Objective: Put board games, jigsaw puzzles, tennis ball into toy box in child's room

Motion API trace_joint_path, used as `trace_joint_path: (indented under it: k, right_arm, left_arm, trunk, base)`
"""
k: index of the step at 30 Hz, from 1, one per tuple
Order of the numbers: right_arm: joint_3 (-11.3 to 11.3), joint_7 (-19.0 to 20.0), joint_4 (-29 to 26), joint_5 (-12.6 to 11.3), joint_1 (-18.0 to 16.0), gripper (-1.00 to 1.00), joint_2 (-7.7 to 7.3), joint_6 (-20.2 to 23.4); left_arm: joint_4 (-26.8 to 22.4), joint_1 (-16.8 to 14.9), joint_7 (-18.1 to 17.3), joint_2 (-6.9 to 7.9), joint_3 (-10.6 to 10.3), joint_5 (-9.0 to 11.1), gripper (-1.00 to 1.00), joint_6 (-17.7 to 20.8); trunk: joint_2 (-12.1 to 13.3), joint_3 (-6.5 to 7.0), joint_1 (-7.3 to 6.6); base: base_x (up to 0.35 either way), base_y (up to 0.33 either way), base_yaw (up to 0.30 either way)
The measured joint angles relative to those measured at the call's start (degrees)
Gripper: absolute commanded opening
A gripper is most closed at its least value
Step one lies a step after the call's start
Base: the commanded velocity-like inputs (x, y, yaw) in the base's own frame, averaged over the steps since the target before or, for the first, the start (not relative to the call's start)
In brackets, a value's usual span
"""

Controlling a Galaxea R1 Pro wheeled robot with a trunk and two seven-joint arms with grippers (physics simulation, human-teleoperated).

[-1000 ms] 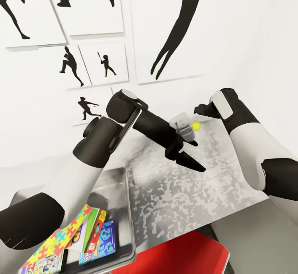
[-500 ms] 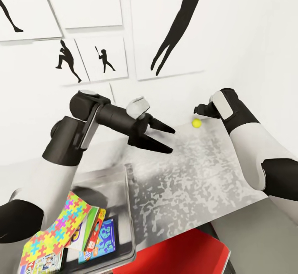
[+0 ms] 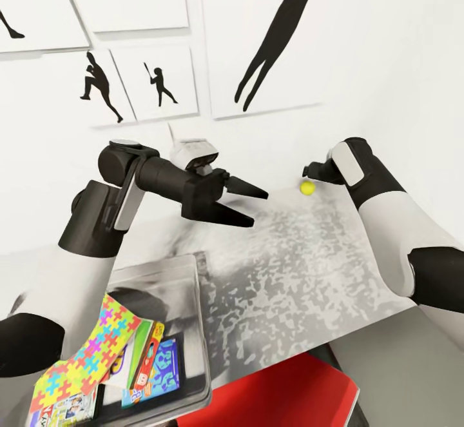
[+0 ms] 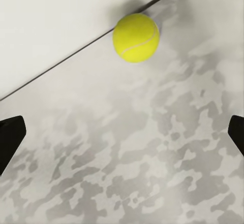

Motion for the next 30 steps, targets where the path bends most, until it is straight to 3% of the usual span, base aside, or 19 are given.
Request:
trace_joint_path:
  k: [4, 10, 23, 30]
  right_arm:
    - [0.0, 0.0, 0.0, 0.0, 0.0, 1.00, -0.07, 0.0]
    - [-0.1, 0.0, 0.0, 0.0, 0.0, 1.00, 0.00, -0.1]
    - [-0.1, 1.2, -0.3, 0.1, 0.0, 1.00, 0.00, -0.3]
    - [0.3, 1.7, -3.2, 0.4, 0.1, 1.00, -0.25, -0.3]
  left_arm:
    - [-0.1, 0.0, 0.0, -1.74, -1.8, 0.1, 1.00, 0.0]
    - [-0.1, 0.0, 0.0, -2.86, -4.1, 0.1, 1.00, 0.0]
    - [-0.1, 0.1, 0.0, -3.11, -4.1, 0.0, 1.00, 0.0]
    - [0.0, 0.0, 0.0, -3.13, -2.9, 0.0, 1.00, 0.0]
  trunk:
    - [0.0, -0.38, 0.00]
    - [0.0, -0.95, 0.00]
    - [0.0, -2.17, 0.00]
    - [0.0, -2.83, 0.00]
  base:
    - [0.000, 0.000, 0.000]
    - [0.000, 0.000, 0.000]
    - [0.000, 0.000, 0.000]
    - [0.000, 0.000, 0.000]
